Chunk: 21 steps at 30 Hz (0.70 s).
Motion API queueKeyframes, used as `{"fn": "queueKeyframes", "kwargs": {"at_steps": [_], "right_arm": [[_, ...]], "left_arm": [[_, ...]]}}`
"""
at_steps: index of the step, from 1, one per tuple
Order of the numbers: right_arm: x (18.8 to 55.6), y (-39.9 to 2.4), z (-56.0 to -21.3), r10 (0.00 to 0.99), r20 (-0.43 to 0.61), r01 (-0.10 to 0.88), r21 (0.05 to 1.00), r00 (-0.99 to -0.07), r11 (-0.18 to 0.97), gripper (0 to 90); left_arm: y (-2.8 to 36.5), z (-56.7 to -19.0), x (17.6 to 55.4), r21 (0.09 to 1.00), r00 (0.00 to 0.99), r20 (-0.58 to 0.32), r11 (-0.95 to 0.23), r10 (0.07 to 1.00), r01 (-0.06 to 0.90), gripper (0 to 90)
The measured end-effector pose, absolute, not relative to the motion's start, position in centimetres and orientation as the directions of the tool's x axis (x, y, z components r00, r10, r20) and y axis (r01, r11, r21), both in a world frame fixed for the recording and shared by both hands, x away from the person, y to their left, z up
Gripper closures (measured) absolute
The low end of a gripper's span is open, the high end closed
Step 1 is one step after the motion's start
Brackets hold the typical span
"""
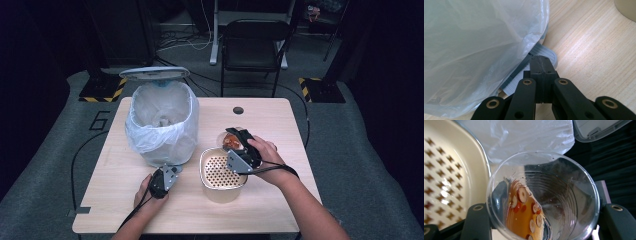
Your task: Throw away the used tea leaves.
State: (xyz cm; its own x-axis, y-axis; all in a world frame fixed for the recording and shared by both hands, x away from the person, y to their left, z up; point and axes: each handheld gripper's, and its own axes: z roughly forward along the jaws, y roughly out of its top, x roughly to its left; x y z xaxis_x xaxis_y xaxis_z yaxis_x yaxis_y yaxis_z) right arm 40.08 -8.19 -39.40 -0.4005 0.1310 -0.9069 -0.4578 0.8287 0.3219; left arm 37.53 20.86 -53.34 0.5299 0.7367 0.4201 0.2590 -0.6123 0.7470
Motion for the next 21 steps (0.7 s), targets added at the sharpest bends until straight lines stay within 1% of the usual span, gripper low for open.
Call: {"fn": "queueKeyframes", "kwargs": {"at_steps": [1, 3, 5, 9, 11, 12, 13, 14, 17, 20, 21], "right_arm": [[40.0, -8.1, -39.6, 0.113, -0.922, -0.461, 0.289, -0.371, 0.839, 37.3], [40.0, -8.1, -39.8, 0.092, -0.934, -0.465, 0.255, -0.344, 0.847, 37.5], [39.9, -8.0, -40.0, 0.051, -0.950, -0.472, 0.200, -0.310, 0.858, 37.6], [39.7, -7.7, -40.8, -0.041, -0.959, -0.475, 0.102, -0.280, 0.874, 38.0], [39.6, -7.5, -41.0, -0.115, -0.961, -0.492, 0.024, -0.250, 0.871, 38.0], [39.5, -7.5, -41.2, -0.131, -0.963, -0.491, 0.001, -0.235, 0.871, 38.1], [39.4, -7.3, -41.2, -0.168, -0.961, -0.504, -0.036, -0.219, 0.863, 38.1], [39.3, -7.2, -41.3, -0.192, -0.957, -0.510, -0.055, -0.219, 0.859, 38.1], [39.1, -6.9, -41.6, -0.285, -0.944, -0.521, -0.161, -0.166, 0.838, 38.2], [38.8, -6.5, -42.0, -0.386, -0.918, -0.525, -0.284, -0.093, 0.802, 38.4], [38.6, -6.5, -42.2, -0.397, -0.916, -0.517, -0.312, -0.060, 0.797, 38.4]], "left_arm": [[20.9, -53.3, 37.5, 0.747, 0.530, 0.420, -0.612, 0.737, 0.259, 90.0], [20.9, -53.3, 37.5, 0.747, 0.530, 0.420, -0.612, 0.737, 0.259, 90.0], [20.8, -53.4, 37.5, 0.751, 0.527, 0.417, -0.607, 0.740, 0.259, 90.0], [20.9, -53.3, 37.5, 0.744, 0.536, 0.417, -0.615, 0.734, 0.263, 90.0], [20.9, -53.3, 37.5, 0.747, 0.534, 0.414, -0.610, 0.737, 0.263, 90.0], [20.9, -53.3, 37.5, 0.747, 0.534, 0.415, -0.611, 0.737, 0.263, 90.0], [20.9, -53.3, 37.5, 0.746, 0.534, 0.415, -0.611, 0.737, 0.263, 90.0], [20.9, -53.3, 37.5, 0.746, 0.535, 0.415, -0.612, 0.736, 0.263, 90.0], [20.9, -53.3, 37.5, 0.745, 0.533, 0.420, -0.614, 0.735, 0.261, 90.0], [20.9, -53.3, 37.5, 0.746, 0.533, 0.418, -0.613, 0.735, 0.260, 90.0], [20.9, -53.3, 37.5, 0.746, 0.533, 0.419, -0.613, 0.736, 0.260, 90.0]]}}
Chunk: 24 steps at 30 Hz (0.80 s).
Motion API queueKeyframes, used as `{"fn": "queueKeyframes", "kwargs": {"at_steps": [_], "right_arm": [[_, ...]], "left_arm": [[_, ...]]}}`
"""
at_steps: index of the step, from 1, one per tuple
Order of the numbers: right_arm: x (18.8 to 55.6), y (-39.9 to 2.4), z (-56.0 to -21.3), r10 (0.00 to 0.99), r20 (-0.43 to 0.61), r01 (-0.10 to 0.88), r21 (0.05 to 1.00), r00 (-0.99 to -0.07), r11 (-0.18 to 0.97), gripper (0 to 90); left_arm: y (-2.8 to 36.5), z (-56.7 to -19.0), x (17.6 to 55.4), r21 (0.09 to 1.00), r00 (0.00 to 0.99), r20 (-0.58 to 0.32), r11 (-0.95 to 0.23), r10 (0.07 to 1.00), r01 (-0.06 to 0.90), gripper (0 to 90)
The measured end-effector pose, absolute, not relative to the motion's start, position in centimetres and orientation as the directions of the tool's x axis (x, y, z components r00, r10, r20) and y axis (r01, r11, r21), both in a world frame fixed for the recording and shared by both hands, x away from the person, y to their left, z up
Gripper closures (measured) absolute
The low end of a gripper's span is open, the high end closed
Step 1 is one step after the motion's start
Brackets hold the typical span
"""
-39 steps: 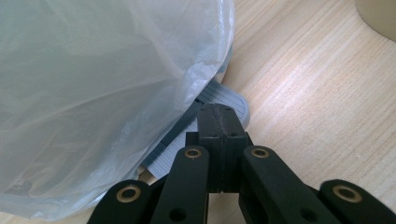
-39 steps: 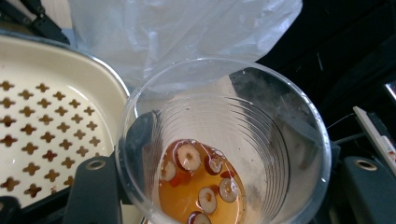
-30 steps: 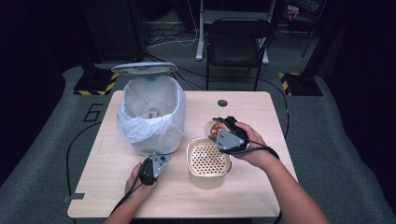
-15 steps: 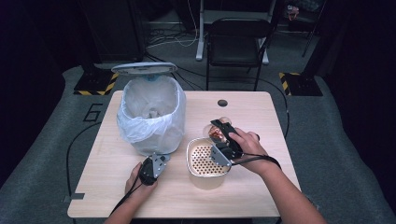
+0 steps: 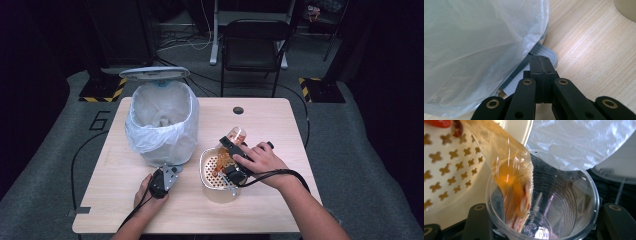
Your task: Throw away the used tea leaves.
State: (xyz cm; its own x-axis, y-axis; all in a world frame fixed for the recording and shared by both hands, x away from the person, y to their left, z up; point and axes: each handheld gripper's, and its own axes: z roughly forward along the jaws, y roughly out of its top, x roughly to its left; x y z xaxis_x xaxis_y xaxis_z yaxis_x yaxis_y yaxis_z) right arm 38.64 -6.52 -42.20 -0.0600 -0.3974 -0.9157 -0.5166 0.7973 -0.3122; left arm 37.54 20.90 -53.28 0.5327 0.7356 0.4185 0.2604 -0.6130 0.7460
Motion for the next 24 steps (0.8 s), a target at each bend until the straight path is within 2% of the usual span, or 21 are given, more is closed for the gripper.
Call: {"fn": "queueKeyframes", "kwargs": {"at_steps": [3, 4, 5, 8, 13, 14, 15, 16, 23, 24], "right_arm": [[38.30, -6.36, -42.29, -0.460, -0.888, -0.504, -0.407, 0.021, 0.762, 38.7], [38.28, -6.40, -42.67, -0.446, -0.895, -0.509, -0.397, 0.030, 0.763, 38.7], [38.12, -6.43, -42.59, -0.521, -0.852, -0.485, -0.476, 0.048, 0.734, 38.7], [38.09, -6.22, -42.55, -0.575, -0.811, -0.489, -0.548, 0.111, 0.679, 38.6], [37.95, -6.39, -42.64, -0.581, -0.797, -0.472, -0.580, 0.163, 0.664, 38.5], [37.98, -6.50, -43.06, -0.523, -0.836, -0.485, -0.531, 0.167, 0.695, 38.5], [37.98, -6.50, -43.06, -0.523, -0.836, -0.485, -0.531, 0.167, 0.695, 38.5], [37.80, -6.43, -42.50, -0.586, -0.790, -0.469, -0.592, 0.178, 0.655, 38.5], [37.72, -6.33, -42.16, -0.578, -0.798, -0.479, -0.580, 0.171, 0.659, 38.4], [37.79, -6.35, -42.29, -0.553, -0.817, -0.489, -0.554, 0.164, 0.673, 38.3]], "left_arm": [[20.84, -53.35, 37.52, 0.753, 0.532, 0.408, -0.603, 0.742, 0.262, 90.0], [20.85, -53.34, 37.53, 0.752, 0.531, 0.410, -0.605, 0.741, 0.262, 90.0], [20.86, -53.33, 37.54, 0.752, 0.533, 0.409, -0.604, 0.741, 0.263, 90.0], [20.83, -53.39, 37.54, 0.755, 0.525, 0.414, -0.603, 0.743, 0.259, 90.0], [20.87, -53.34, 37.53, 0.750, 0.530, 0.416, -0.608, 0.739, 0.260, 90.0], [20.88, -53.32, 37.54, 0.749, 0.530, 0.416, -0.609, 0.739, 0.261, 90.0], [20.89, -53.32, 37.54, 0.749, 0.530, 0.415, -0.608, 0.739, 0.261, 90.0], [20.89, -53.32, 37.54, 0.749, 0.531, 0.415, -0.608, 0.739, 0.261, 90.0], [20.87, -53.34, 37.54, 0.752, 0.529, 0.412, -0.605, 0.742, 0.261, 90.0], [20.87, -53.34, 37.55, 0.753, 0.529, 0.412, -0.604, 0.742, 0.261, 90.0]]}}
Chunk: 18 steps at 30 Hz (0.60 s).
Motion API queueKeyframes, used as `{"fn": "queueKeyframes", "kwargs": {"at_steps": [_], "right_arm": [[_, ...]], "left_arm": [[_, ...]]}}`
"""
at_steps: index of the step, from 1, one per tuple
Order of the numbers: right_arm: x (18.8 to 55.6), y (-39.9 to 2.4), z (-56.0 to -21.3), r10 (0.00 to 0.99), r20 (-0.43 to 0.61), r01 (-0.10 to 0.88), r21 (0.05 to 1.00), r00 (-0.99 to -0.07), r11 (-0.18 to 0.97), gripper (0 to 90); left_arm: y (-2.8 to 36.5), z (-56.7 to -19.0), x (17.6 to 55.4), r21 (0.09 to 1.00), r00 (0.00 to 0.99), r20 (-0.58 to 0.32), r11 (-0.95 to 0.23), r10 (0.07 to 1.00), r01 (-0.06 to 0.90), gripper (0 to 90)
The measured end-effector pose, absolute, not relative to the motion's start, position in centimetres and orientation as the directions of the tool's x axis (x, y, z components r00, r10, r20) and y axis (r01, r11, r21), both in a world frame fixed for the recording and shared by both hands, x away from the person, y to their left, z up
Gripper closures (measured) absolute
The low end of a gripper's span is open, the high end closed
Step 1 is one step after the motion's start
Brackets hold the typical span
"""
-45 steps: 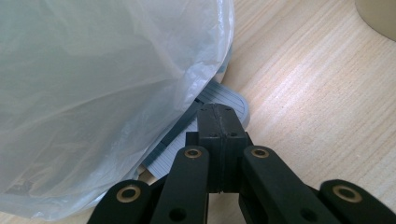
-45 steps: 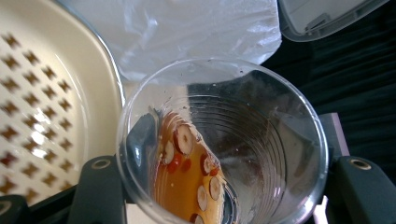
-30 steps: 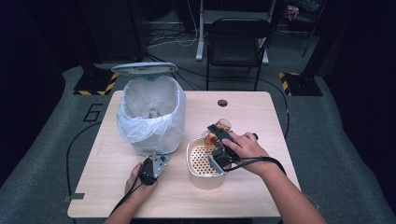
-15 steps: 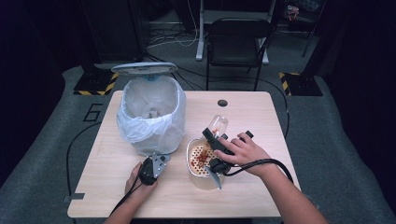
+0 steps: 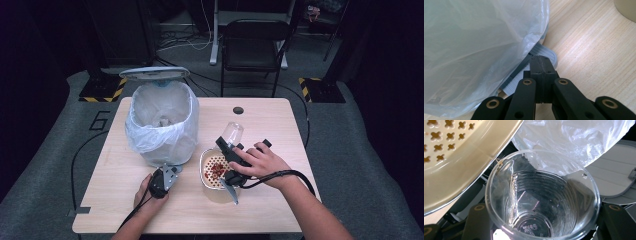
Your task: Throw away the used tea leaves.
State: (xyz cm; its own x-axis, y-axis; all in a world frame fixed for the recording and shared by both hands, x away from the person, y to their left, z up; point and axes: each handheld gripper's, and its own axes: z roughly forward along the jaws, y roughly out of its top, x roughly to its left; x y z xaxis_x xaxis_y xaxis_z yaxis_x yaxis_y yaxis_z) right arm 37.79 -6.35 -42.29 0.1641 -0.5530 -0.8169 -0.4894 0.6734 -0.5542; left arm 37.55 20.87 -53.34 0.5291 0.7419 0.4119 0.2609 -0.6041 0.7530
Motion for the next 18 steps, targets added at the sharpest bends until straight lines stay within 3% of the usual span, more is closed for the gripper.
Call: {"fn": "queueKeyframes", "kwargs": {"at_steps": [3, 4, 7, 9, 10, 16, 18], "right_arm": [[37.84, -6.42, -42.65, -0.488, -0.860, -0.508, -0.490, 0.149, 0.709, 38.3], [37.77, -6.33, -42.05, -0.565, -0.807, -0.483, -0.570, 0.174, 0.665, 38.3], [37.74, -6.35, -42.04, -0.571, -0.805, -0.484, -0.570, 0.165, 0.664, 38.3], [37.77, -6.35, -42.39, -0.509, -0.847, -0.505, -0.510, 0.153, 0.697, 38.3], [37.66, -6.23, -41.95, -0.565, -0.807, -0.490, -0.567, 0.171, 0.662, 38.2], [37.67, -6.13, -41.83, -0.567, -0.807, -0.492, -0.565, 0.163, 0.662, 38.2], [37.65, -6.08, -41.95, -0.523, -0.837, -0.508, -0.525, 0.163, 0.683, 38.1]], "left_arm": [[20.87, -53.34, 37.55, 0.752, 0.529, 0.413, -0.605, 0.742, 0.261, 90.0], [20.88, -53.34, 37.56, 0.753, 0.529, 0.412, -0.604, 0.742, 0.261, 90.0], [20.87, -53.36, 37.56, 0.755, 0.528, 0.409, -0.601, 0.744, 0.262, 90.0], [20.87, -53.36, 37.56, 0.755, 0.528, 0.409, -0.601, 0.744, 0.262, 90.0], [20.87, -53.35, 37.56, 0.755, 0.528, 0.409, -0.601, 0.744, 0.262, 90.0], [20.87, -53.36, 37.57, 0.756, 0.528, 0.408, -0.600, 0.745, 0.262, 90.0], [20.87, -53.36, 37.56, 0.755, 0.528, 0.409, -0.601, 0.744, 0.262, 90.0]]}}
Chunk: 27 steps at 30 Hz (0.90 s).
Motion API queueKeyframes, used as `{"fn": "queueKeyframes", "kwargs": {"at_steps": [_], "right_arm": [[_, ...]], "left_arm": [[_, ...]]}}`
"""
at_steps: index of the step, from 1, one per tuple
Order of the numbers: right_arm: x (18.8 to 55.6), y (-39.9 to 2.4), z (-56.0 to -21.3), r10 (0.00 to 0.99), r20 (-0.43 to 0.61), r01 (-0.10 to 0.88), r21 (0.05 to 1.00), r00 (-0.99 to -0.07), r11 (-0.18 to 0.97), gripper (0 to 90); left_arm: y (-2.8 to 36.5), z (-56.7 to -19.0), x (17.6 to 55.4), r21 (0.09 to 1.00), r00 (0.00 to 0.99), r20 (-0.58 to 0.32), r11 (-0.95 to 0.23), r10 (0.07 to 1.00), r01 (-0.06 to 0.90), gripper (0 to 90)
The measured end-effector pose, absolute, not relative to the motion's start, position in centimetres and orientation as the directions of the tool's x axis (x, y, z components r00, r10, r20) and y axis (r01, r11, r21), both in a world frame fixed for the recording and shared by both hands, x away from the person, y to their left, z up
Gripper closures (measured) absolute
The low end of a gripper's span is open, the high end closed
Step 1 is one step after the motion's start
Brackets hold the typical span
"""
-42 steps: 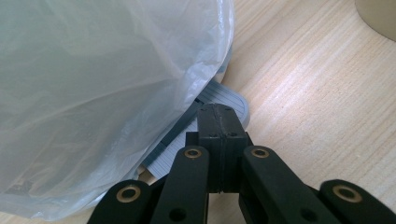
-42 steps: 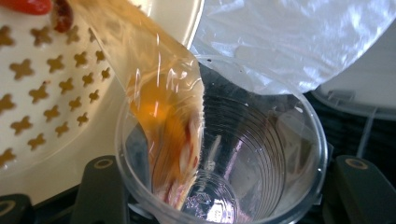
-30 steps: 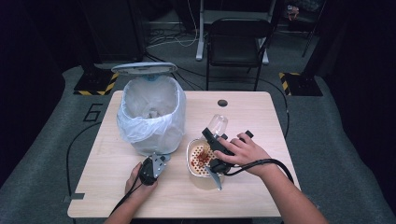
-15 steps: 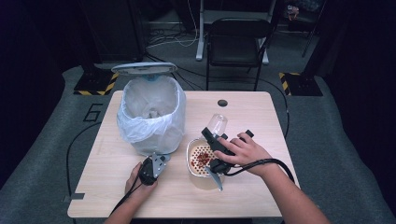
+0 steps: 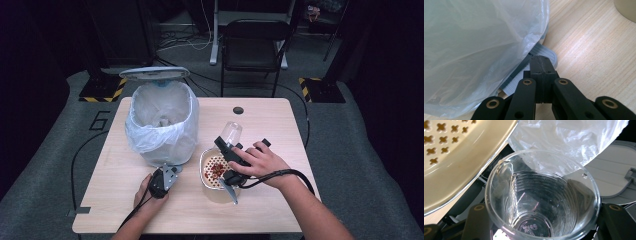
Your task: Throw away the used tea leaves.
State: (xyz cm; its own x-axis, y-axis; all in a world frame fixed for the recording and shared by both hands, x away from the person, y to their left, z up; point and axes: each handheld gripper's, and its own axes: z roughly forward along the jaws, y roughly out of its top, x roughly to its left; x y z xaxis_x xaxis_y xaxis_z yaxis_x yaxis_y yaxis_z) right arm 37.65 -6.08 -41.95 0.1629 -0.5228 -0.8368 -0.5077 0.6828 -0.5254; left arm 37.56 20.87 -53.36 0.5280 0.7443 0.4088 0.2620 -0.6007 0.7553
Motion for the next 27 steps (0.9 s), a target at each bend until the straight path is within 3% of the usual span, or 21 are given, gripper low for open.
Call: {"fn": "queueKeyframes", "kwargs": {"at_steps": [2, 3, 8, 9, 11, 12, 16, 17, 19, 24, 27], "right_arm": [[37.6, -6.0, -42.0, -0.495, -0.856, -0.519, -0.494, 0.151, 0.697, 38.0], [37.5, -5.9, -41.4, -0.561, -0.812, -0.506, -0.557, 0.162, 0.659, 38.0], [37.4, -5.5, -40.3, -0.531, -0.846, -0.542, -0.468, 0.047, 0.697, 38.0], [37.3, -5.3, -39.4, -0.566, -0.822, -0.532, -0.504, 0.056, 0.680, 38.0], [37.3, -4.9, -38.3, -0.571, -0.821, -0.544, -0.479, -0.001, 0.689, 38.0], [37.3, -4.8, -38.2, -0.497, -0.866, -0.556, -0.391, -0.046, 0.733, 38.0], [37.7, -4.2, -35.3, -0.452, -0.869, -0.571, -0.270, -0.202, 0.775, 38.1], [37.9, -4.0, -34.6, -0.405, -0.852, -0.574, -0.158, -0.332, 0.803, 38.1], [38.4, -3.8, -33.1, -0.363, -0.808, -0.547, -0.061, -0.465, 0.835, 38.1], [40.3, -3.7, -30.0, -0.160, -0.657, -0.381, 0.209, -0.737, 0.901, 38.4], [41.3, -3.6, -28.7, -0.083, -0.568, -0.310, 0.316, -0.819, 0.896, 38.5]], "left_arm": [[20.9, -53.4, 37.6, 0.756, 0.527, 0.408, -0.599, 0.746, 0.262, 90.0], [20.9, -53.4, 37.6, 0.756, 0.526, 0.410, -0.600, 0.745, 0.261, 90.0], [20.9, -53.3, 37.6, 0.749, 0.527, 0.419, -0.609, 0.739, 0.260, 90.0], [20.9, -53.3, 37.6, 0.749, 0.527, 0.419, -0.609, 0.739, 0.260, 90.0], [20.9, -53.3, 37.6, 0.750, 0.528, 0.418, -0.609, 0.739, 0.259, 90.0], [20.9, -53.3, 37.6, 0.751, 0.529, 0.412, -0.605, 0.742, 0.263, 90.0], [20.9, -53.4, 37.6, 0.757, 0.526, 0.409, -0.600, 0.745, 0.261, 90.0], [20.9, -53.3, 37.6, 0.756, 0.527, 0.410, -0.601, 0.745, 0.261, 90.0], [21.0, -53.2, 37.6, 0.748, 0.536, 0.410, -0.609, 0.738, 0.265, 90.0], [21.0, -53.2, 37.6, 0.748, 0.540, 0.404, -0.607, 0.738, 0.270, 90.0], [21.0, -53.2, 37.6, 0.747, 0.539, 0.404, -0.607, 0.739, 0.271, 90.0]]}}
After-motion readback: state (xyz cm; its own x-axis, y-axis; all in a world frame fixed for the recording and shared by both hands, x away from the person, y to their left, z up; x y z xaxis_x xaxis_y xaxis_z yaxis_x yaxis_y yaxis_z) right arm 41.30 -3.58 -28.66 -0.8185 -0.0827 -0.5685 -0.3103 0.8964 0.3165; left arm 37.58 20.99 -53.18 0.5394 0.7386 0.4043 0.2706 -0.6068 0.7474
